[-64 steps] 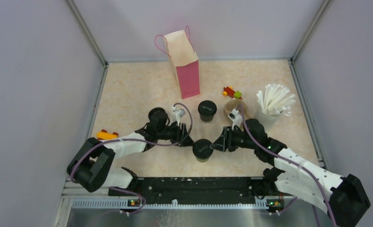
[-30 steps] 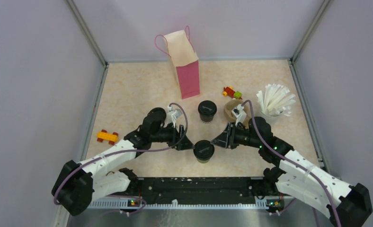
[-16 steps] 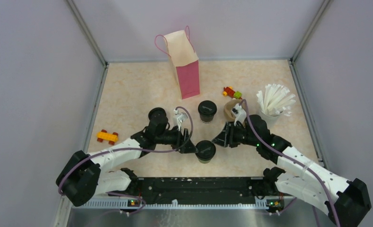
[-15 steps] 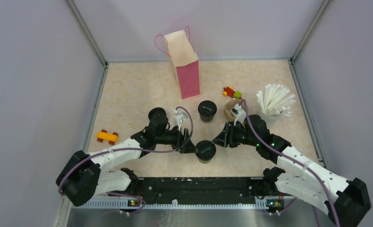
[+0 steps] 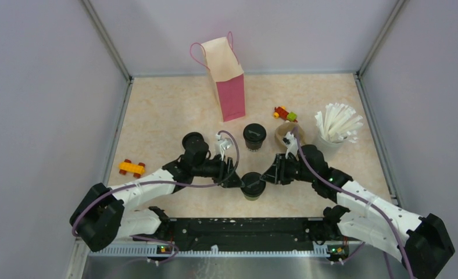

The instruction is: Pack the takeout coffee

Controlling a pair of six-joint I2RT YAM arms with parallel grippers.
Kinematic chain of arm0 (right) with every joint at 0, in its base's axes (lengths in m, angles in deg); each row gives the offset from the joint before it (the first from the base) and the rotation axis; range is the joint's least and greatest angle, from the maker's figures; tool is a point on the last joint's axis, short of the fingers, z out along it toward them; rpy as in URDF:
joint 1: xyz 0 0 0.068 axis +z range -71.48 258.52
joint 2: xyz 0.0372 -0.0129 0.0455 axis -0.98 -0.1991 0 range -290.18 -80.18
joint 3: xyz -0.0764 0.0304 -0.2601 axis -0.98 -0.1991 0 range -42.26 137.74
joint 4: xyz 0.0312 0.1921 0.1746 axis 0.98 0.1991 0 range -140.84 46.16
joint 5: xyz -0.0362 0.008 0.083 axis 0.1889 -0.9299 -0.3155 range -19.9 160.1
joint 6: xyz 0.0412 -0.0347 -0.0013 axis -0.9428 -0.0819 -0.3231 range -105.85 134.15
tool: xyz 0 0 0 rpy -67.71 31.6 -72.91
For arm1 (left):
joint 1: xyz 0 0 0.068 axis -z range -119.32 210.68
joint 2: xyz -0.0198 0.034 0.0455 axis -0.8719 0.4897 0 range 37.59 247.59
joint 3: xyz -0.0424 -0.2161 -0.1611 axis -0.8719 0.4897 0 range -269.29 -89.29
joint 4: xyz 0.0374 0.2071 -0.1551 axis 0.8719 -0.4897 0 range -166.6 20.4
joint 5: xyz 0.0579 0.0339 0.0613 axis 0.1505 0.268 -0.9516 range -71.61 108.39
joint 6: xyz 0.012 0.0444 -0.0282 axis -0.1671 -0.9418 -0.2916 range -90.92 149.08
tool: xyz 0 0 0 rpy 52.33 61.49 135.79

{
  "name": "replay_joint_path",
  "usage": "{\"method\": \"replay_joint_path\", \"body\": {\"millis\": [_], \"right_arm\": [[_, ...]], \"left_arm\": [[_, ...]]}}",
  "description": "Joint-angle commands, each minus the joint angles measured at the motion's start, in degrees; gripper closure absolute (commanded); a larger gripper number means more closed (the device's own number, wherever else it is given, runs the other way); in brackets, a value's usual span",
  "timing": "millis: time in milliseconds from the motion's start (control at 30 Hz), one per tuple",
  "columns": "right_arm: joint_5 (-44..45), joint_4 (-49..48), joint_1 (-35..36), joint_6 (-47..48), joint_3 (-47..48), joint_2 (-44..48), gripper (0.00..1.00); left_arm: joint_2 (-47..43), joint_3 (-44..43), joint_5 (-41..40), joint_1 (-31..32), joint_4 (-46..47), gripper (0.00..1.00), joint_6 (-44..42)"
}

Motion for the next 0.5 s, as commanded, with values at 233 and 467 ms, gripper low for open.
{"method": "replay_joint_path", "body": {"millis": [233,467], "right_arm": [[-0.3,-8.7,-0.4,-4.4,-12.5,3.0,0.72],[1.5,-15.1,-0.4,-8.8,-21.8,4.4,0.73]], "left_arm": [[3.4,-0.6,-8.8,1.2,-6.7,0.45,-2.9],[4.7,0.4,-10.8,1.6,-7.6,0.47,-2.7]]}}
